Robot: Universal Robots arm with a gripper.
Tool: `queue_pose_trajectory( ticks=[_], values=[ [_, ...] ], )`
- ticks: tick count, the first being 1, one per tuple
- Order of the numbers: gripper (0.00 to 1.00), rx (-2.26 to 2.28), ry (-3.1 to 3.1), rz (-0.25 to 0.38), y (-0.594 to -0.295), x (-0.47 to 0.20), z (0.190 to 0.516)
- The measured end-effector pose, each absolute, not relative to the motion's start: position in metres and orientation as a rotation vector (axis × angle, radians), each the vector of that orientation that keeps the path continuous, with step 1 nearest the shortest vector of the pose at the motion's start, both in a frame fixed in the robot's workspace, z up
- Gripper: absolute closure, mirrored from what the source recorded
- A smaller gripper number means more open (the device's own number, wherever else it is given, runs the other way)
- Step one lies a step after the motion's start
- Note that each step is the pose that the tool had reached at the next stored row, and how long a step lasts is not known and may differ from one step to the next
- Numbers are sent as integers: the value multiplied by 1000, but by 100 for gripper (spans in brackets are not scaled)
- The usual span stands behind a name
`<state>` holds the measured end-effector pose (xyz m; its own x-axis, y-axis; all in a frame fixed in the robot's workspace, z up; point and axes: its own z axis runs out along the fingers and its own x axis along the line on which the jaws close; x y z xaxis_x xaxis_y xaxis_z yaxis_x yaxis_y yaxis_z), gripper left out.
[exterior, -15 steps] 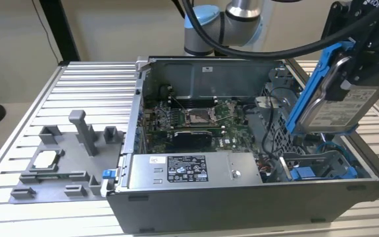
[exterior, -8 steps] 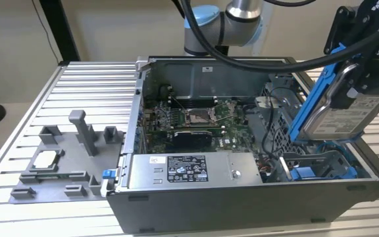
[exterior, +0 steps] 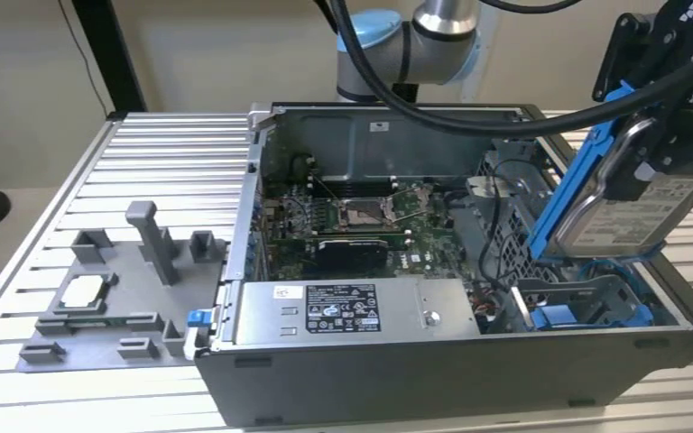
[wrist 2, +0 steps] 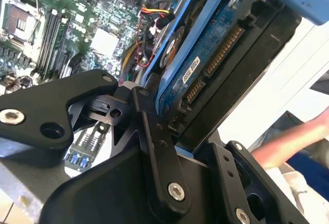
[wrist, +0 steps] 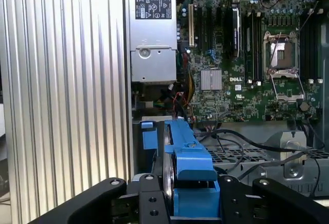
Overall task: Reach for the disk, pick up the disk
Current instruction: 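Pick up the disk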
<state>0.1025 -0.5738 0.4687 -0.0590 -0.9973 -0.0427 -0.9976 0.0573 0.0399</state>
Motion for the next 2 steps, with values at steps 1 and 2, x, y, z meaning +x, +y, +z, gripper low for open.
queue_pose_trajectory(
  ticks=[1, 2],
  values=[
    [100, -2152, 2281, 92, -574, 103, 469],
    [100, -2152, 2281, 91, -574, 103, 469]
  ],
)
